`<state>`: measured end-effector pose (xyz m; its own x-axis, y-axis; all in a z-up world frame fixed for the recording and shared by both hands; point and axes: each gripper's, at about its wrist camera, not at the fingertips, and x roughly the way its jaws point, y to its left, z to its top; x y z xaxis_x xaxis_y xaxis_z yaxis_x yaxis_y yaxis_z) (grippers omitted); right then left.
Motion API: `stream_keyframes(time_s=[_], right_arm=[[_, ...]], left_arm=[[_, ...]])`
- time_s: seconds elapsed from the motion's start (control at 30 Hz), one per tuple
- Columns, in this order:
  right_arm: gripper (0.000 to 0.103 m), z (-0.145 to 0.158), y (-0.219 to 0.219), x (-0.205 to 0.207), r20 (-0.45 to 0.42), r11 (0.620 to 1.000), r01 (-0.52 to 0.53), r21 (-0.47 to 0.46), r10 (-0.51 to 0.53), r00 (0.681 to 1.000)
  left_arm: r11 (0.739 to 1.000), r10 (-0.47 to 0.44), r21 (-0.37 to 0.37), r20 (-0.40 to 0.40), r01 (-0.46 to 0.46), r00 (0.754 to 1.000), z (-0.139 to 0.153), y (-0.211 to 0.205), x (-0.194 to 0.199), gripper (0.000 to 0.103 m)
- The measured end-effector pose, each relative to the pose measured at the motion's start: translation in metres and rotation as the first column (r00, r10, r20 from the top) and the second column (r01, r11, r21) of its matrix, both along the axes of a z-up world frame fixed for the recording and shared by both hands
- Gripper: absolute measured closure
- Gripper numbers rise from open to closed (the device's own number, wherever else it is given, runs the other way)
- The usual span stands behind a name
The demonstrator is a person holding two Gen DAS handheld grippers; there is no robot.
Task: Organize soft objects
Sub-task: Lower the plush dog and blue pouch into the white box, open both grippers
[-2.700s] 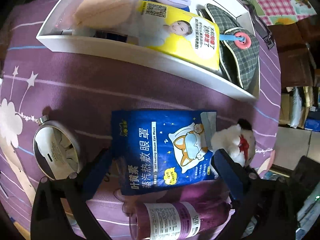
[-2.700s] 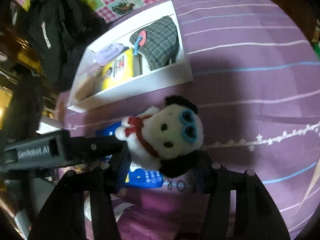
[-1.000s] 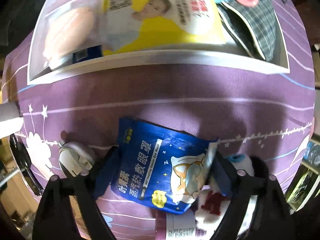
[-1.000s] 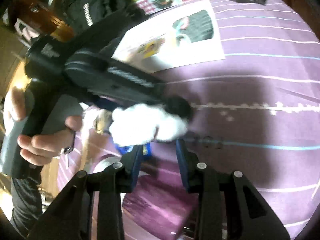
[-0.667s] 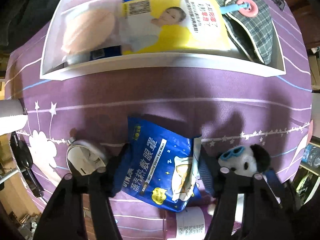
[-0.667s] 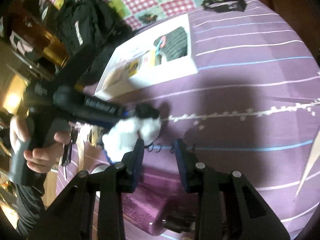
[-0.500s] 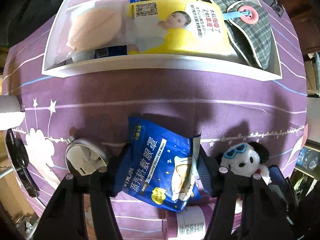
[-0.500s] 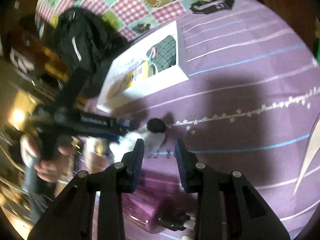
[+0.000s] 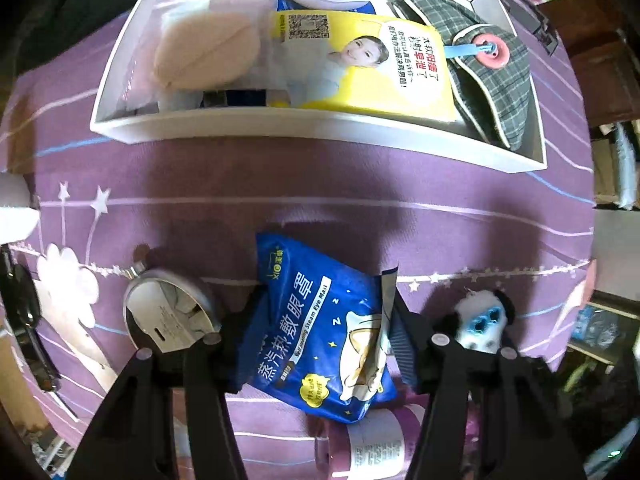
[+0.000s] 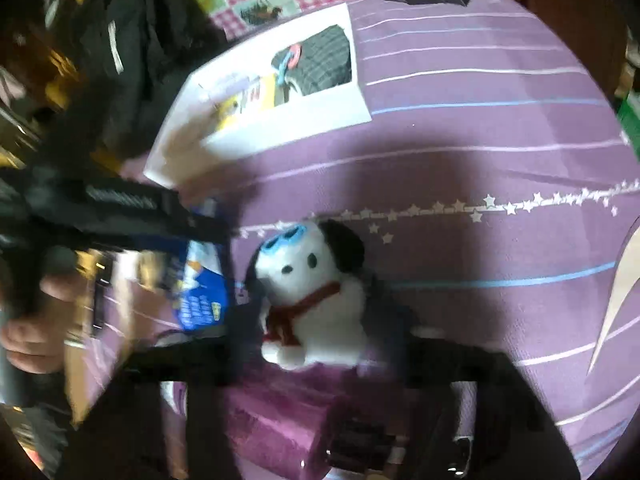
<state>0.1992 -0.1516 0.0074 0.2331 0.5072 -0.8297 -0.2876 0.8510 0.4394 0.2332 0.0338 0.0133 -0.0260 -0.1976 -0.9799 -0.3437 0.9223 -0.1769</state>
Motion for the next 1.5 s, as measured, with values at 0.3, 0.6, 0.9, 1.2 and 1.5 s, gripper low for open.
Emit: stream_keyframes(time_s=[0.3,0.6,0.9,1.2,1.5], right_arm=[[0.064,0.013,-0.01,-0.001,0.02,0.995,0.026,0.1,-0.028,0.999],[0.064,0.046,0.002,0.016,0.052,0.994,0.042,0.1,-0.047,0.998],[0.064,0.064,0.015,0.071,0.068,0.98,0.091,0.176,-0.105,0.992],[0.063,0.051,0.031,0.118,0.053,0.959,0.132,0.25,-0.15,0.987],[0.06,0.037,0.041,0.137,0.055,0.951,0.123,0.285,-0.145,0.988]], left_arm=[[0.989,0.022,-0.15,0.049,-0.014,0.999,0.025,0.026,-0.008,0.049],[0.993,-0.032,-0.104,0.162,0.05,0.986,0.066,0.045,0.016,0.049],[0.998,0.038,-0.049,0.272,-0.025,0.961,0.089,0.08,0.058,0.048],[0.993,0.122,-0.052,0.35,-0.11,0.929,0.061,0.108,0.11,0.032],[0.989,0.087,-0.14,0.35,-0.04,0.933,0.046,0.104,0.122,0.0]])
